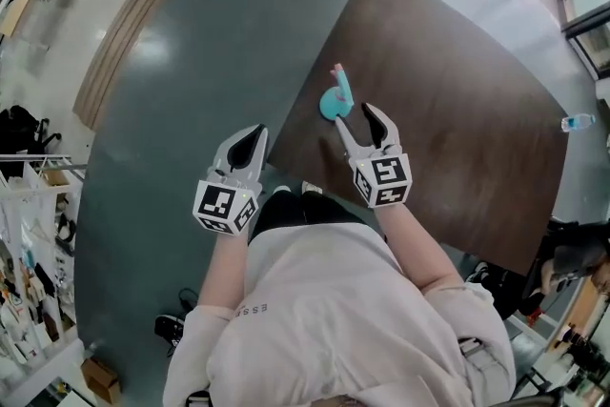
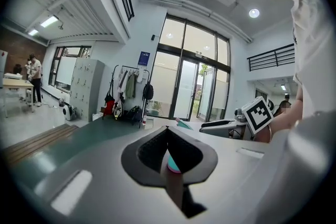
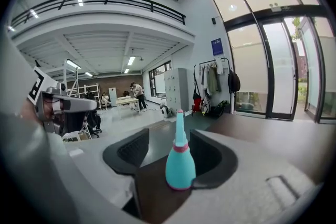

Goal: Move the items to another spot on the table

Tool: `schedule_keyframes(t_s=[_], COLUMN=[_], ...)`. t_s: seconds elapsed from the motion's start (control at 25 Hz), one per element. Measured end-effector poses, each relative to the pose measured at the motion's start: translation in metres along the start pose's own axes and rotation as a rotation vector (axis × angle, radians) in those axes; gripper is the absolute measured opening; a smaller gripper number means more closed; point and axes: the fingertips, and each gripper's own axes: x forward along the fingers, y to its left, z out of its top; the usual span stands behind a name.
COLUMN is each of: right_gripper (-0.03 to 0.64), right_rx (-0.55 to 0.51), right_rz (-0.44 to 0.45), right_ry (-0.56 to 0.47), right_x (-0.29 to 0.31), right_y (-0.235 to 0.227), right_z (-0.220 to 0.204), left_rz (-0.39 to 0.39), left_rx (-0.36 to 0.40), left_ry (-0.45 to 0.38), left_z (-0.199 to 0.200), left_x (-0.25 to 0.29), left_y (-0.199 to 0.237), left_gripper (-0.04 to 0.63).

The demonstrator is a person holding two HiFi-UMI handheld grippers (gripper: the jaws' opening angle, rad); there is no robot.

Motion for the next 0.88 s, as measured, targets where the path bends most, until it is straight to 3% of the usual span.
schedule_keyframes(t_s=[0.32, 0.56, 0.64, 0.72, 0.88], right_gripper=[0.245, 0.242, 0.210, 0.126, 0.120], right_rx=[0.072, 0.060, 0.054, 0.051, 0.034], right_rz=[-0.055, -0.110, -0.131, -0.143, -0.146], right_ry=[0.034, 0.062, 0.065, 0.063, 0.070], right_x=[0.051, 0.068, 0.070, 0.073, 0.079], right_y=[-0.006, -0.013, -0.017, -0.020, -0.017], right_z=[-0.002, -0.008, -0.013, -0.016, -0.020], left_rz=[-0.133, -0.205, -0.227, -0.245, -0.272], left_rx=[-0.043, -0.057, -0.058, -0.058, -0.064], left_ry=[0.066, 0.101, 0.106, 0.114, 0.128], left_z=[-0.007, -0.008, -0.011, -0.016, -0.021], left_x=[0.039, 0.064, 0.071, 0.078, 0.084], left_y=[0.032, 0.045, 0.047, 0.052, 0.063], left_gripper=[0.009, 0.009, 0.009, 0.009, 0.009])
